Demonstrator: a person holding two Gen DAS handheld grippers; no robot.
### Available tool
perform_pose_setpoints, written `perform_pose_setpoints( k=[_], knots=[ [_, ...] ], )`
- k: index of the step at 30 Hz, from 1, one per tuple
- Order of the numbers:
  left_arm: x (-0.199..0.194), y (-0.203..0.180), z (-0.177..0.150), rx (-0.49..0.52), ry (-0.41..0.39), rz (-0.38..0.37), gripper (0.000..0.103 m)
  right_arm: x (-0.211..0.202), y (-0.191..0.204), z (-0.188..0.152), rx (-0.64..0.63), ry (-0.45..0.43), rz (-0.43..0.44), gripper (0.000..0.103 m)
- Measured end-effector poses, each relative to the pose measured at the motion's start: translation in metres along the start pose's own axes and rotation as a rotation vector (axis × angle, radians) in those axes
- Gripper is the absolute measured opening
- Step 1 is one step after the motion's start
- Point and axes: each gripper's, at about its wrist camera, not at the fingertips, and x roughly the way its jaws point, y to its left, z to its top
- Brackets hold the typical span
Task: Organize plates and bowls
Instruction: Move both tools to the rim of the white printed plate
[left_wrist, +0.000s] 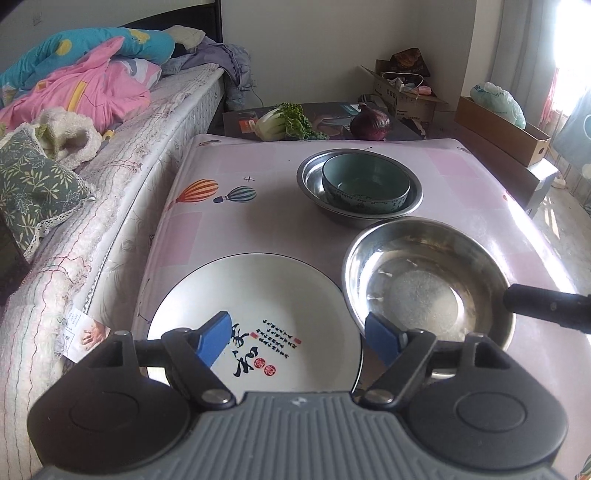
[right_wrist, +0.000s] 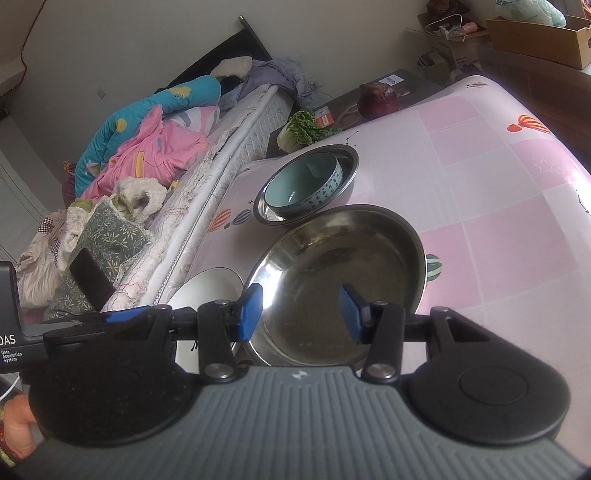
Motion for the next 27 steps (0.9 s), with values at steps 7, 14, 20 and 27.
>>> perform_pose_setpoints(
  k=[7, 14, 20, 27],
  knots=[
    [0.002, 0.032, -0.014, -0.046, 0.005, 0.059, 0.08, 0.02, 0.024, -0.033, 0.009, 0.077, 0.024, 0.045],
    [0.014, 0.056, -0.02, -0.059, -0.008, 0.134, 0.079, 0.044, 0.037, -0.052, 0.042, 0.133, 0.046, 0.045],
    [0.03, 0.074, -0.017, -0.084, 0.0, 0.147, 0.068, 0.063, 0.048, -0.057, 0.052, 0.152, 0.057, 0.044],
    [0.044, 0.094, -0.01, -0.131, 0.019, 0.094, 0.059, 0.071, 0.058, -0.06, 0.041, 0.153, 0.054, 0.044]
  ],
)
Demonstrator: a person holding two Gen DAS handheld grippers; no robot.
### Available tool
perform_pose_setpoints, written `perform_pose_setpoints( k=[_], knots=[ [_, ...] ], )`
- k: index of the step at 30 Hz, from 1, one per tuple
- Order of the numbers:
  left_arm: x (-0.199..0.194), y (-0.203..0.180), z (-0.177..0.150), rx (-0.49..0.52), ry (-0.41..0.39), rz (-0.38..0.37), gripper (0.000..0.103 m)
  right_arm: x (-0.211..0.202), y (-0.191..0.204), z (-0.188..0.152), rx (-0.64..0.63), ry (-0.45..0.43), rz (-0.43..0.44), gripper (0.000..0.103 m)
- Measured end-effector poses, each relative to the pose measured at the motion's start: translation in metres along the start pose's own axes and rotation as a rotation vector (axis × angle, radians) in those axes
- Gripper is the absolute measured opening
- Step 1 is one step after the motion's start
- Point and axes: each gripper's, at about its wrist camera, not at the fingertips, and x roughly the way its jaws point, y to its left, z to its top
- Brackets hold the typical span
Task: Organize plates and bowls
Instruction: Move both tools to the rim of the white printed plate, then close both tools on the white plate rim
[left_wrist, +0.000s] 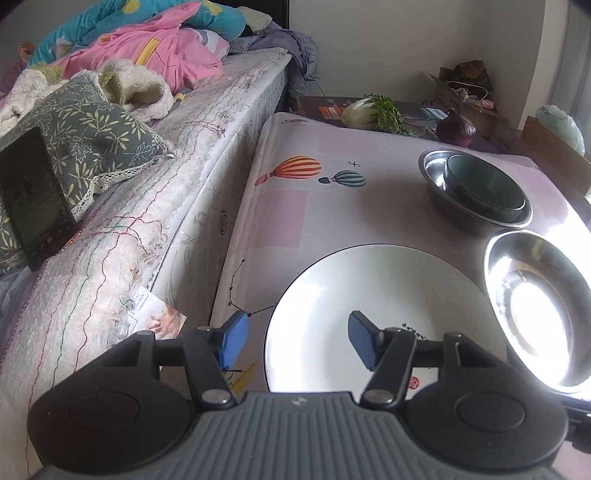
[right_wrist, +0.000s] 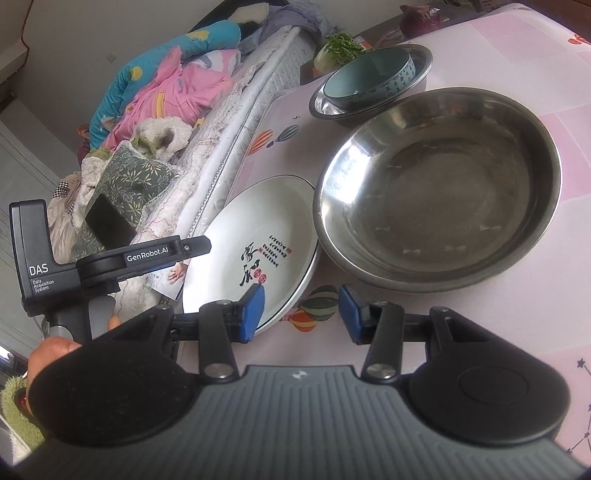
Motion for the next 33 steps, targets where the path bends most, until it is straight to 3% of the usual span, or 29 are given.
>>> perform_pose_setpoints(
  k=[7, 9, 16, 20, 33],
  knots=[
    [0.022, 0.006, 0.011, -0.001, 0.034, -0.027, 0.05, 0.014, 0.001, -0.003, 0.027, 0.013, -0.005, 0.04],
    [0.028, 0.007, 0.013, 0.0, 0.053, -0.033, 0.04, 0.018, 0.001, -0.003, 0.032, 0.013, -0.008, 0.038],
    [0.035, 0.002, 0.013, 0.027, 0.062, 0.017, 0.024, 0.032, 0.002, -0.005, 0.045, 0.009, -0.024, 0.027],
    [0.032, 0.003, 0.011, 0.033, 0.059, 0.021, 0.022, 0.04, 0.004, -0.002, 0.029, 0.007, -0.023, 0.016],
    [-0.001, 0.001, -0.024, 0.081, 0.097, 0.028, 0.019, 0.029, 0.005, -0.004, -0.079, 0.061, -0.028, 0.016]
  ],
)
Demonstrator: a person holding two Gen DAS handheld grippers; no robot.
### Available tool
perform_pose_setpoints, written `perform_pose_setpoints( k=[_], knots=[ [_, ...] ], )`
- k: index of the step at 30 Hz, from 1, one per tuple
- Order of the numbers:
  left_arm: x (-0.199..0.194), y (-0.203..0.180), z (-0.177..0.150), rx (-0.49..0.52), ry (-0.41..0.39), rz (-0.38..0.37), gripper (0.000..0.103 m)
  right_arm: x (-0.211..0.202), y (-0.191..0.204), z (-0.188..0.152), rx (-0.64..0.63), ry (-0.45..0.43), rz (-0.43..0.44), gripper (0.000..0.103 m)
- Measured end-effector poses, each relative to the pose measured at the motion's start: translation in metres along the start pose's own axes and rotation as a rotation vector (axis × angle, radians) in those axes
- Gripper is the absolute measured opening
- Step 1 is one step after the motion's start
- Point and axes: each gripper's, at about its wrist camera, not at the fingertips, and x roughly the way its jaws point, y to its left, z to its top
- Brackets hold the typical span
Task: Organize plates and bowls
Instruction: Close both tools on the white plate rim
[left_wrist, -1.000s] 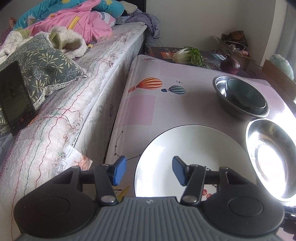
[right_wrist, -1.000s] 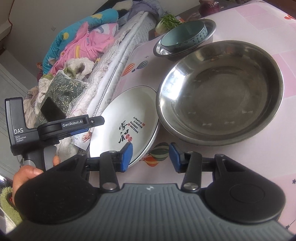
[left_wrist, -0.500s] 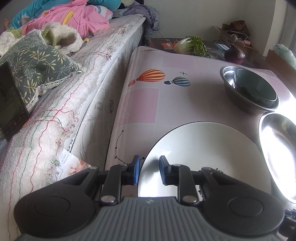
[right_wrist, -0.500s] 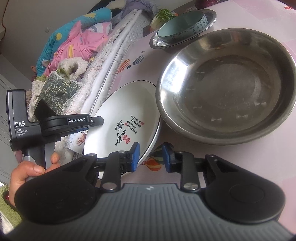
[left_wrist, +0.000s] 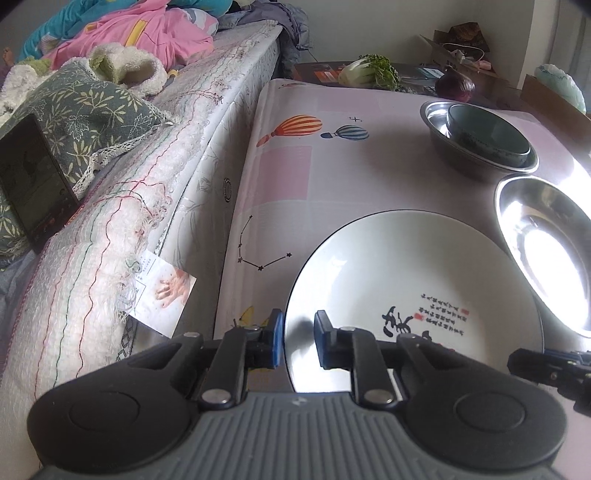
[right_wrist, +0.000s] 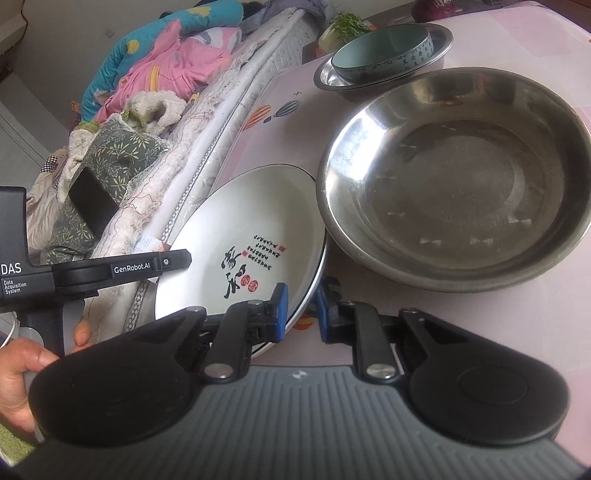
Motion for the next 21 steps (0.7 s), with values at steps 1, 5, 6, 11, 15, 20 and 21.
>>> perform_pose_setpoints(
  k=[1, 5, 6, 11, 15, 20, 21],
  knots=[
    [-0.004, 0.001, -0.005, -0.009, 0.006, -0.008, 0.019, -0.001, 0.0, -0.001, -0.006, 0.005, 0.0, 0.016],
    [-0.017, 0.005, -0.02, -0.05, 0.026, -0.039, 0.019, -0.011, 0.0, -0.008, -0.038, 0.031, -0.002, 0.016],
    [-0.02, 0.006, -0.024, -0.063, 0.03, -0.05, 0.019, -0.013, 0.0, -0.009, -0.041, 0.035, -0.003, 0.016],
    [-0.027, 0.01, -0.035, -0.102, 0.027, -0.105, 0.025, -0.019, -0.004, -0.015, -0.059, 0.036, 0.002, 0.015],
    [-0.023, 0.01, -0.033, -0.113, 0.04, -0.123, 0.043, -0.018, -0.002, -0.014, -0.081, 0.029, -0.008, 0.018],
    [-0.019, 0.003, -0.031, -0.07, 0.044, -0.065, 0.065, -0.016, 0.002, -0.013, -0.101, 0.032, -0.009, 0.029],
    [-0.017, 0.004, -0.03, -0.057, 0.051, -0.064, 0.065, -0.017, 0.002, -0.013, -0.103, 0.029, -0.012, 0.036]
  ],
)
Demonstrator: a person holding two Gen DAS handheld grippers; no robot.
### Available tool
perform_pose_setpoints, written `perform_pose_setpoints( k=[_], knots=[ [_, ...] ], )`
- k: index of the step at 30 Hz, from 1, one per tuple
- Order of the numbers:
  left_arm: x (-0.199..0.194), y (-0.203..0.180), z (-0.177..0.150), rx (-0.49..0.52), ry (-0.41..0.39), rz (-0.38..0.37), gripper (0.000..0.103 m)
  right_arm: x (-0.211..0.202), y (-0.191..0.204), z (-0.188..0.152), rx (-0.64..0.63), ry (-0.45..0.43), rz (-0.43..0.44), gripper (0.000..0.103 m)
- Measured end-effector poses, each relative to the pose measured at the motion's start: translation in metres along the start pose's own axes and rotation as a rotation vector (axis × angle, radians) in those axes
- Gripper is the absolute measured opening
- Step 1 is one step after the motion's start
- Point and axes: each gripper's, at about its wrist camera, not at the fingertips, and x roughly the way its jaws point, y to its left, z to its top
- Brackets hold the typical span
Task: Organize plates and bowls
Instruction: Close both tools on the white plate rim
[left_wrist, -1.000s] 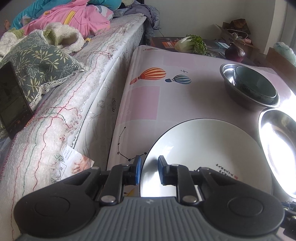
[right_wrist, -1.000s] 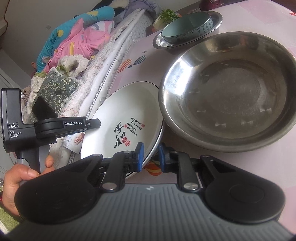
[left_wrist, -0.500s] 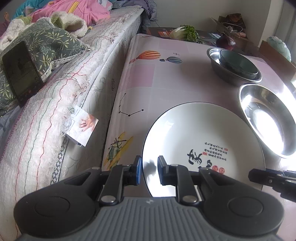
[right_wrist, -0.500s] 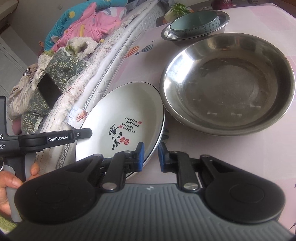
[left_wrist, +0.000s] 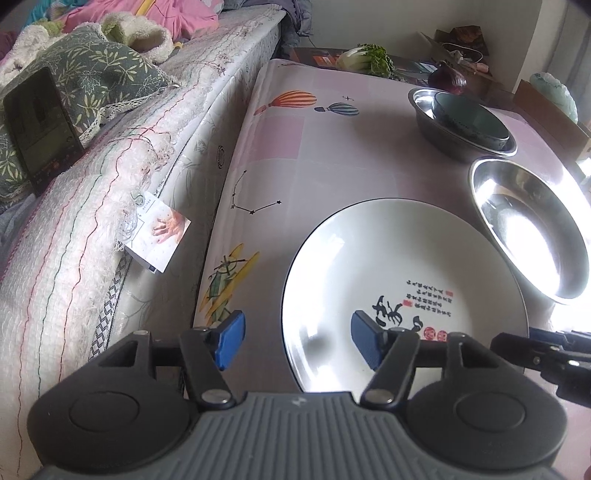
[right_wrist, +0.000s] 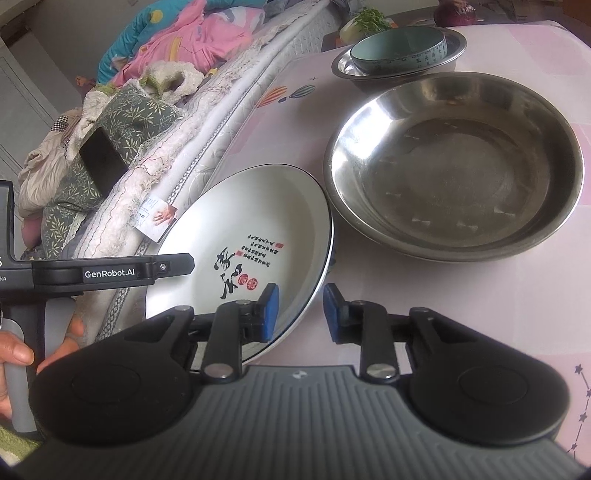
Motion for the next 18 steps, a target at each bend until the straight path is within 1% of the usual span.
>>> perform_pose_setpoints(
  k=[1, 2, 3, 4, 5, 6, 7, 8, 9, 11, 13, 14, 15, 18],
  knots=[
    [0.001, 0.001, 0.0, 0.002, 0.005, -0.003, 0.065, 0.0, 0.0, 0.0, -0.001, -0.002, -0.005, 0.041],
    [0.002, 0.002, -0.001, 0.0, 0.007, -0.007, 0.065, 0.0, -0.002, 0.0, 0.0, -0.006, -0.007, 0.049],
    [0.001, 0.003, -0.002, 0.002, 0.005, -0.013, 0.065, -0.001, -0.002, 0.0, 0.001, -0.008, -0.005, 0.054],
    [0.001, 0.003, -0.003, 0.014, -0.001, -0.014, 0.065, -0.002, -0.003, -0.001, 0.001, -0.013, 0.001, 0.055],
    [-0.001, 0.002, -0.004, 0.026, -0.009, -0.009, 0.068, -0.004, -0.002, -0.001, -0.006, -0.021, 0.006, 0.057],
    [-0.002, 0.0, -0.005, 0.04, -0.022, 0.003, 0.078, -0.005, -0.002, -0.001, -0.011, -0.027, 0.006, 0.065],
    [-0.004, -0.001, -0.006, 0.049, -0.041, 0.014, 0.084, -0.007, -0.001, -0.001, -0.019, -0.038, 0.001, 0.071],
    [-0.006, -0.002, -0.007, 0.059, -0.065, 0.023, 0.095, -0.008, -0.001, -0.001, -0.025, -0.048, -0.002, 0.081],
    [-0.009, -0.003, -0.008, 0.072, -0.094, 0.03, 0.1, -0.01, 0.0, -0.001, -0.029, -0.06, -0.003, 0.086],
    [-0.011, -0.004, -0.009, 0.085, -0.128, 0.036, 0.103, -0.013, 0.001, -0.001, -0.038, -0.073, 0.003, 0.088],
    [-0.011, -0.004, -0.009, 0.084, -0.128, 0.023, 0.103, -0.013, 0.0, 0.0, -0.043, -0.072, 0.0, 0.09],
    [-0.01, -0.003, -0.009, 0.077, -0.123, 0.011, 0.103, -0.013, 0.0, 0.0, -0.044, -0.072, -0.001, 0.094],
    [-0.009, 0.0, -0.009, 0.067, -0.118, -0.014, 0.103, -0.013, 0.0, -0.001, -0.044, -0.074, 0.001, 0.101],
    [-0.007, 0.007, -0.01, 0.033, -0.09, -0.107, 0.103, -0.016, 0.001, -0.003, -0.059, -0.092, 0.004, 0.102]
  ],
)
